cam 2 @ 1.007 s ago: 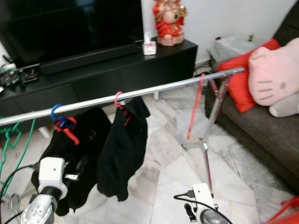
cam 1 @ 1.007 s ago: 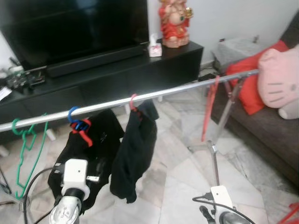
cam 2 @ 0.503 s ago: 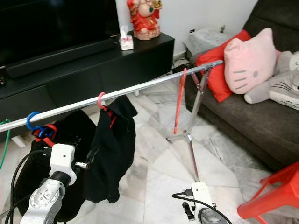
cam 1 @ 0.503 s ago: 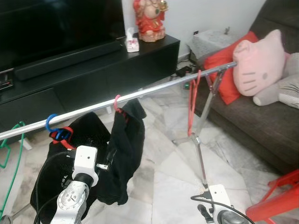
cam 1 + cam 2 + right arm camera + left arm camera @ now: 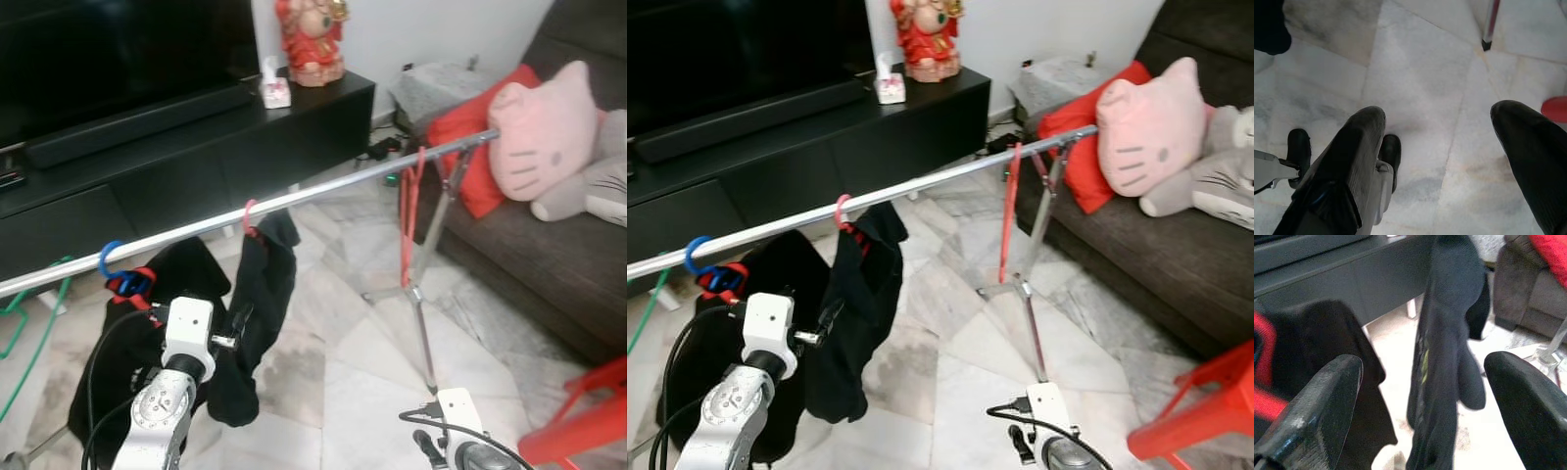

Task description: Hang hanger

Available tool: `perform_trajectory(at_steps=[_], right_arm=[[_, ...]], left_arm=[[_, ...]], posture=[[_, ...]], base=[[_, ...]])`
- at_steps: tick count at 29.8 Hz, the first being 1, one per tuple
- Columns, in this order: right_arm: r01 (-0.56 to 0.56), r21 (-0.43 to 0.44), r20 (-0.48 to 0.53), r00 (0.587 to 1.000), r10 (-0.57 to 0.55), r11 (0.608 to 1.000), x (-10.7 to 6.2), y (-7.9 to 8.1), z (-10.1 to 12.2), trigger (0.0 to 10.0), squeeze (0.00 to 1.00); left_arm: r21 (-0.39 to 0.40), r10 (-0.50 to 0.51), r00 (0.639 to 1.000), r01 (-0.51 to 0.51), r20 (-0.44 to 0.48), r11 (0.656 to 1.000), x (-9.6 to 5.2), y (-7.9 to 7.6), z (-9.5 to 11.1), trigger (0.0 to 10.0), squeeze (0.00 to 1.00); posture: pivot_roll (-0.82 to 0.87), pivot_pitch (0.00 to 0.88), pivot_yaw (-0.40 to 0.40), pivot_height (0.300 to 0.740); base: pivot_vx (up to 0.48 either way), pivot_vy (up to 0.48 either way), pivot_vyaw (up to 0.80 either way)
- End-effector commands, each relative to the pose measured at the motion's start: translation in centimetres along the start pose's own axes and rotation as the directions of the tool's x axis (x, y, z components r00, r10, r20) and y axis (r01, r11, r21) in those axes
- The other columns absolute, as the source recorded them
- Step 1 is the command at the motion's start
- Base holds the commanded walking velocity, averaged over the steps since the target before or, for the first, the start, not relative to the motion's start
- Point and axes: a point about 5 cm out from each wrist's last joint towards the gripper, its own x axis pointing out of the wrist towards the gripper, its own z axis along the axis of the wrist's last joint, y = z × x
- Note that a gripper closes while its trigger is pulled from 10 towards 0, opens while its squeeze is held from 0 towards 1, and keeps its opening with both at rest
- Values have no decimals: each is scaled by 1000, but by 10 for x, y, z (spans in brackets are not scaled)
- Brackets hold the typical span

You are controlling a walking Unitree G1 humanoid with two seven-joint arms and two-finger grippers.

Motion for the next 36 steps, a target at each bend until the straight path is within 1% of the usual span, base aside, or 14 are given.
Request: perform_trajectory(at_steps=[1,8,10,13,15,18,21,34,36], right_arm=[[-5,8,-4,1000,5,1000,0,2,-2,10000,0],[-6,4,-5,1000,6,1000,0,1,-2,10000,0],[-12,-24,-19,1000,11,1000,0,1,-2,10000,0],[-17,-16,-17,1000,17,1000,0,1,-2,10000,0],[-19,-7,-13,1000,19,1000,0,2,-1,10000,0],[-23,-26,-17,1000,23,999,0,2,-1,10000,0],[-20,-1,-7,1000,20,1000,0,2,-1,10000,0],[-21,-12,-8,1000,21,1000,0,2,0,10000,0],[-21,-14,-8,1000,21,1000,0,2,0,10000,0]], left_arm=[[3,2,1000,-2,-21,1000,1,1,-3,10000,0],[-2,-1,1000,1,-19,1000,2,-1,-3,10000,0],[-3,-10,1000,10,-21,1000,1,-1,-4,10000,0],[-3,-15,1000,14,-25,1000,1,-2,-5,10000,0],[-3,-14,1000,14,-26,1000,1,-2,-5,10000,0],[-1,-16,999,16,-29,1000,1,-2,-6,10000,0],[0,-15,999,14,-29,1000,1,-1,-5,10000,0],[0,-29,999,29,-36,1000,1,-3,-7,10000,0],[5,-33,999,33,-37,999,0,-2,-7,10000,0]], posture=[[-101,0,44,740],[-99,0,41,740],[-94,0,37,740],[-96,0,38,740],[-96,0,38,740],[-95,0,37,740],[-92,0,37,740],[-91,0,37,740],[-93,0,36,740]], base=[[0,0,0],[0,0,0],[298,0,-703],[305,0,-529],[311,0,0],[310,0,0],[310,0,0],[310,0,0],[0,0,0]])
